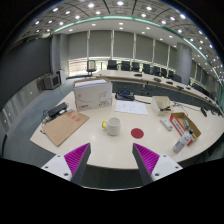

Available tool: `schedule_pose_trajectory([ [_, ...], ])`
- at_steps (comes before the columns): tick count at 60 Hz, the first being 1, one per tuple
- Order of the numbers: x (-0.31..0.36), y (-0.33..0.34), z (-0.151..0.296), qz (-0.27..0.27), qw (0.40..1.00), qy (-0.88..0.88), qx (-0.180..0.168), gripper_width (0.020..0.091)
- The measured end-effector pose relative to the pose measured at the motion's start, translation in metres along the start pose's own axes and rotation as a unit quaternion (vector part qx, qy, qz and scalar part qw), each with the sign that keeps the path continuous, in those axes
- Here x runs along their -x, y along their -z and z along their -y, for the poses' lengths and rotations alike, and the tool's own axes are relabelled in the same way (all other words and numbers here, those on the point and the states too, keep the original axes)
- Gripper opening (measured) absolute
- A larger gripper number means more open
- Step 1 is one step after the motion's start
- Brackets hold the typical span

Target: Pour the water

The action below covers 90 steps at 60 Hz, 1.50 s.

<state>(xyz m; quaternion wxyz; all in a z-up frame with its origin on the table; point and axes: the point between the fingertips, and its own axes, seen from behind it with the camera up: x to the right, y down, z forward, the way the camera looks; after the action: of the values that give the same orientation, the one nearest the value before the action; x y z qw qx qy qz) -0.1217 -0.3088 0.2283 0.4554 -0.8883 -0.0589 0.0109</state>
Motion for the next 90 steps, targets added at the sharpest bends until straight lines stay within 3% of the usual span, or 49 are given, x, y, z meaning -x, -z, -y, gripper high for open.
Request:
schedule_pose_trajectory([
  [10,-0.054,0.005,-0.006,-0.023,1.0,-0.02,0.003,0.0862],
  [40,-0.326,-0.025,-0.087,-0.125,0.99,-0.06,-0.021,0.086],
  [57,-0.432,-0.097,-0.099,-0.103,0.991,-0.072,-0.041,0.0866],
  [69,-0.452,-0.171,-0.091,-0.063,0.994,-0.057,-0.071,0.0855],
  [75,-0.452,-0.196,-0.084,-0.04,0.994,-0.057,-0.086,0.0799],
  [82,-0.457,-0.213,-0.079,-0.04,0.993,-0.053,-0.103,0.0577],
  [90,-0.461,-0.218,-0.073,-0.034,0.99,-0.069,-0.115,0.0526],
])
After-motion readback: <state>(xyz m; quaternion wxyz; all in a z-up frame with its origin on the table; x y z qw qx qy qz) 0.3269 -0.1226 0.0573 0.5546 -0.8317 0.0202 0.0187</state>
